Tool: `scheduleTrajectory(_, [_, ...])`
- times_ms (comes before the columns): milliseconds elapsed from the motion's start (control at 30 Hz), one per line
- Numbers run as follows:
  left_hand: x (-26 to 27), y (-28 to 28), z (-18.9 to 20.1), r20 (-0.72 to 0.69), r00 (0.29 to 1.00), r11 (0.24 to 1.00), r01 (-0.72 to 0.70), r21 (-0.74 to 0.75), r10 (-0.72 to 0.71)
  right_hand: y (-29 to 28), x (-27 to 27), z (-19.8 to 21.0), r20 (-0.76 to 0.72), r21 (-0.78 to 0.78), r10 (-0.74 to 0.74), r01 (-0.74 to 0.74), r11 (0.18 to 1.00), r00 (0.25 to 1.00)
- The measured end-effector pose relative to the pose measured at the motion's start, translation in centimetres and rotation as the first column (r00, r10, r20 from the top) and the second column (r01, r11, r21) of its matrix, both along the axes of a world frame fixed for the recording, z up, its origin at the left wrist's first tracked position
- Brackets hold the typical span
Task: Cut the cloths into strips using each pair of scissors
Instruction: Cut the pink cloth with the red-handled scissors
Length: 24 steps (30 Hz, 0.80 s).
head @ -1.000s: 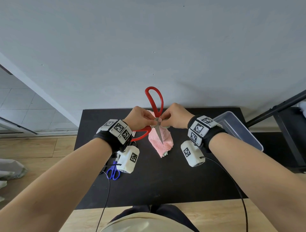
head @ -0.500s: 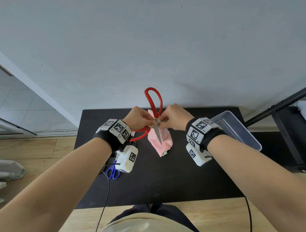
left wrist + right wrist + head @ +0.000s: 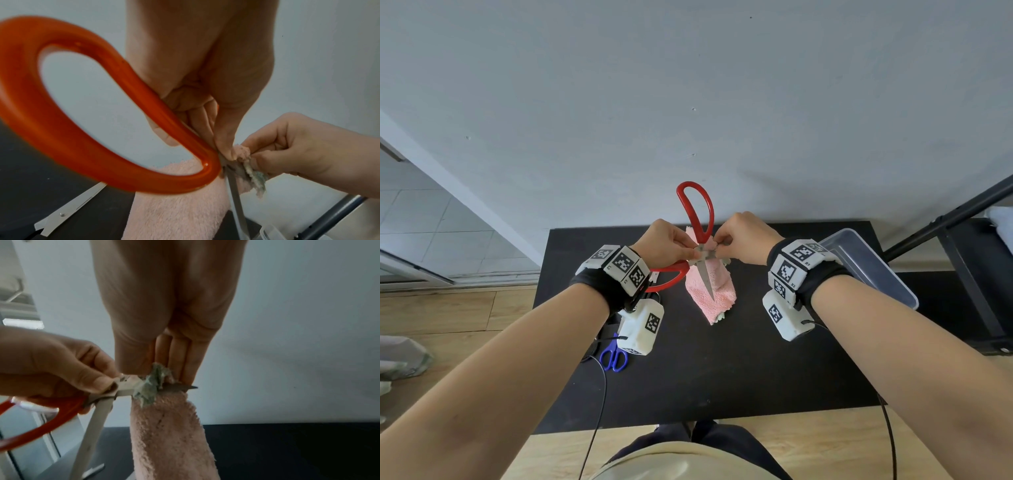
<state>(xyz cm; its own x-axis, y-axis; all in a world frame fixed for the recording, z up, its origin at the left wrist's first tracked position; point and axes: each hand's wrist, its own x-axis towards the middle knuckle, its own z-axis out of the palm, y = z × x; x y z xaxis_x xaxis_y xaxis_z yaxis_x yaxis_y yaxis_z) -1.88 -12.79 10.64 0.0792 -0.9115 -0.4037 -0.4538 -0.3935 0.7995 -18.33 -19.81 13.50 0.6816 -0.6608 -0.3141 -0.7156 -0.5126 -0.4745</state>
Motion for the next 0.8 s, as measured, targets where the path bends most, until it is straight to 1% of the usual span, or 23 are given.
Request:
scheduleTrajectory(100, [0.2, 0.1, 0.3, -0.028, 0.999, 1.0, -0.021, 0.003, 0.021, -0.5, -0.4, 0.4, 0.002, 0.04, -0.053, 0.053, 0.998, 0.999])
scheduleTrajectory(200, [0.1, 0.1, 0.6, -0.036, 0.999, 1.0, -0.025, -0.004, 0.025, -0.8, -0.5, 0.8, -0.008, 0.055, -0.064, 0.064, 0.996, 0.998])
scheduleTrajectory(333, [0.6, 0.3, 0.8, -0.024, 0.999, 1.0, -0.023, 0.013, 0.023, -1.8, -1.8, 0.5, -0.058, 0.011, -0.08, 0.08, 0.997, 0.995])
scheduleTrajectory(400, [1.3, 0.7, 0.5, -0.01, 0.999, 0.999, -0.035, 0.027, 0.035, -2.7, -3.0, 0.2, -0.066, -0.015, -0.118, 0.117, 0.993, 0.991])
scheduleTrajectory(500, [1.8, 1.1, 0.3, -0.02, 0.998, 0.998, -0.05, 0.036, 0.051, -3.1, -3.4, 0.6, 0.014, 0.016, -0.16, 0.16, 0.987, 0.987])
scheduleTrajectory(633, [1.1, 0.9, 0.5, -0.033, 0.999, 0.999, -0.025, 0.026, 0.026, -2.2, -2.0, 1.1, 0.126, 0.159, -0.074, 0.054, 0.986, 0.989])
scheduleTrajectory(700, [0.8, 0.8, 0.7, -0.046, 0.999, 1.0, -0.017, 0.018, 0.018, -1.9, -1.4, 1.0, 0.161, 0.221, -0.073, 0.036, 0.975, 0.984])
scheduleTrajectory(800, [0.5, 0.7, 1.1, -0.042, 0.999, 1.0, 0.005, -0.004, -0.005, -1.6, -0.8, 0.6, 0.185, 0.271, -0.066, 0.014, 0.962, 0.981])
